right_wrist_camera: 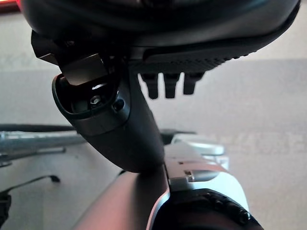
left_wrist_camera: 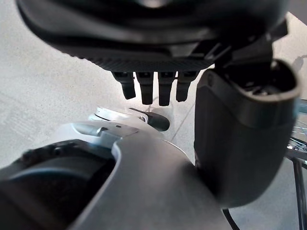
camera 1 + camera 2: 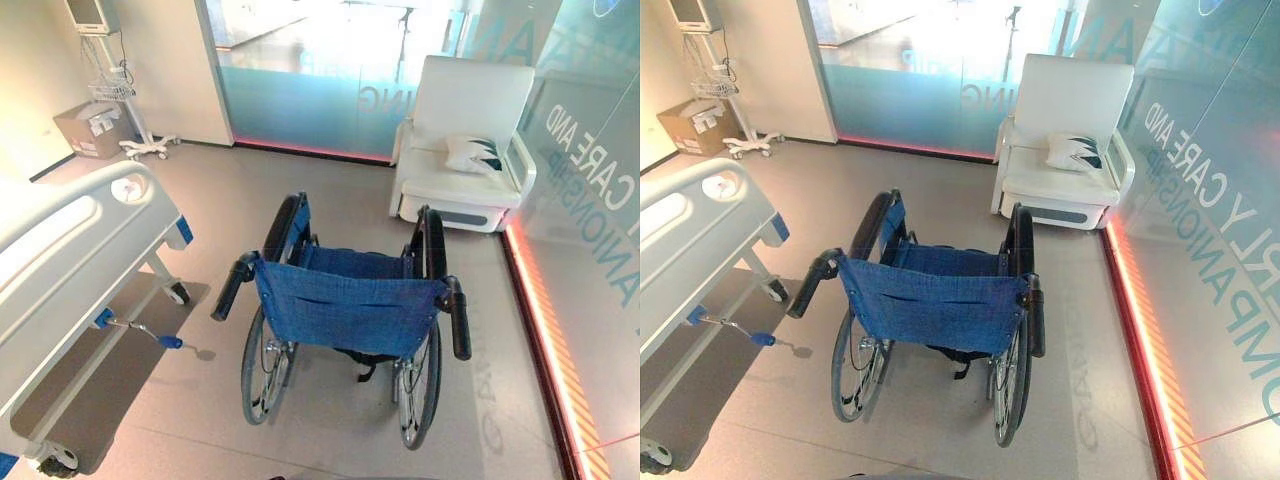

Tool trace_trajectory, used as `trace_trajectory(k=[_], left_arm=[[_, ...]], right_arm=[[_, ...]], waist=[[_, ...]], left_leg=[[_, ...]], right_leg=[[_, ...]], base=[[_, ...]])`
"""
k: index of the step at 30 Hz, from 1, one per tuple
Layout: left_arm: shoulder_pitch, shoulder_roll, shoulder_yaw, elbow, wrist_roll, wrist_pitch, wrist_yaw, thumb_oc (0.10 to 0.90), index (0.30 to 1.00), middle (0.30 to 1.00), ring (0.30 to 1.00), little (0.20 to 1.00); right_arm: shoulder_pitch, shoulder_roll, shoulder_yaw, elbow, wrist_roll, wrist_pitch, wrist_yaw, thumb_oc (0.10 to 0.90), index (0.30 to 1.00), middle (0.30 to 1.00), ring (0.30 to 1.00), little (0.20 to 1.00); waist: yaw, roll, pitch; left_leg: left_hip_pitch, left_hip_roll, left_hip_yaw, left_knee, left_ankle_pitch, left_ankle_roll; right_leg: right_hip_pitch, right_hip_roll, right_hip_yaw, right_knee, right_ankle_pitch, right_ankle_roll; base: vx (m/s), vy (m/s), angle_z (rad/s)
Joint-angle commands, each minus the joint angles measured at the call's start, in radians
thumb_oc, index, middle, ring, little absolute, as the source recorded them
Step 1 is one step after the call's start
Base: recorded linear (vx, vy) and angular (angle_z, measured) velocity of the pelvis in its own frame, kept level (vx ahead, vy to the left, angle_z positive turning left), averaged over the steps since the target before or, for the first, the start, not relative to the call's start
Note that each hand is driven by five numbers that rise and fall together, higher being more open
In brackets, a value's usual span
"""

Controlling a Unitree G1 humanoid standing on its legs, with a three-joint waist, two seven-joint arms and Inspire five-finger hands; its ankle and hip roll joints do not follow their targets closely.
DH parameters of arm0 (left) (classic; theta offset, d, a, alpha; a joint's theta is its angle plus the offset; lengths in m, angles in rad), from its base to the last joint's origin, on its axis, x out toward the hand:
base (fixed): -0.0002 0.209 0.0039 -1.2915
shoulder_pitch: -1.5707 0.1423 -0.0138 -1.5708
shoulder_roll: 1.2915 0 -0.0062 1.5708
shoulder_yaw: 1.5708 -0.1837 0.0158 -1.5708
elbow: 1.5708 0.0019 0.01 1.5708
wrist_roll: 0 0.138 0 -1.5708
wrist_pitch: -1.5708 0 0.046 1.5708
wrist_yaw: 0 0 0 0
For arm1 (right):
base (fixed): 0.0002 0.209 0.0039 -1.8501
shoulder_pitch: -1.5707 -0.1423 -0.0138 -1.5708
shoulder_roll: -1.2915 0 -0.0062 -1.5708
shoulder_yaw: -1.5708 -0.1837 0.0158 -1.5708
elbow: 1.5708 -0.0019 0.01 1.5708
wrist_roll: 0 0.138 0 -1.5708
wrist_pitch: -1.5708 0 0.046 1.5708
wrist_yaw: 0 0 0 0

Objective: Push the wheelchair next to the bed

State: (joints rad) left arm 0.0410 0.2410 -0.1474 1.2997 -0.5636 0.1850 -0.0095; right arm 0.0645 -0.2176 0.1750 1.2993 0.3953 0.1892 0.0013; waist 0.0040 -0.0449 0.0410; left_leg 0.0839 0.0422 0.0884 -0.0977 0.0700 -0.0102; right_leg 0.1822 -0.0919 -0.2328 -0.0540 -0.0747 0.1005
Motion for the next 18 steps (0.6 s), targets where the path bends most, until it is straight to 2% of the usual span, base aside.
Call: trace_trajectory(k=[1, 12, 18], left_arm=[[-0.070, -0.047, 0.009, 0.073, 0.005, 0.008, -0.021, 0.800, 0.900, 0.900, 0.900, 0.900], [-0.075, -0.041, 0.013, 0.061, -0.014, 0.028, -0.013, 0.800, 0.900, 0.900, 0.900, 0.900], [-0.074, -0.045, 0.023, 0.069, -0.029, 0.014, 0.011, 0.800, 0.900, 0.900, 0.900, 0.900]], right_arm=[[-0.060, 0.026, 0.036, 0.034, -0.029, 0.008, 0.042, 0.800, 0.900, 0.900, 0.900, 0.900], [-0.066, 0.018, 0.034, 0.029, -0.024, 0.023, 0.044, 0.800, 0.900, 0.900, 0.900, 0.900], [-0.068, 0.021, 0.033, 0.033, -0.028, 0.008, 0.048, 0.800, 0.900, 0.900, 0.900, 0.900]], waist=[[-0.002, 0.050, 0.041], [0.001, 0.051, 0.040], [0.002, 0.050, 0.038]], left_leg=[[0.022, 0.031, 0.028, 0.010, -0.063, -0.026], [0.022, 0.030, 0.029, 0.010, -0.063, -0.025], [0.026, 0.031, 0.029, 0.010, -0.064, -0.026]], right_leg=[[-0.066, -0.031, 0.002, -0.006, 0.091, -0.005], [-0.064, -0.031, 0.000, -0.008, 0.090, -0.005], [-0.061, -0.033, 0.000, -0.006, 0.088, -0.005]], base=[[0.00, 0.000, 0.00], [0.00, 0.000, 0.00], [0.00, 0.000, 0.00]])
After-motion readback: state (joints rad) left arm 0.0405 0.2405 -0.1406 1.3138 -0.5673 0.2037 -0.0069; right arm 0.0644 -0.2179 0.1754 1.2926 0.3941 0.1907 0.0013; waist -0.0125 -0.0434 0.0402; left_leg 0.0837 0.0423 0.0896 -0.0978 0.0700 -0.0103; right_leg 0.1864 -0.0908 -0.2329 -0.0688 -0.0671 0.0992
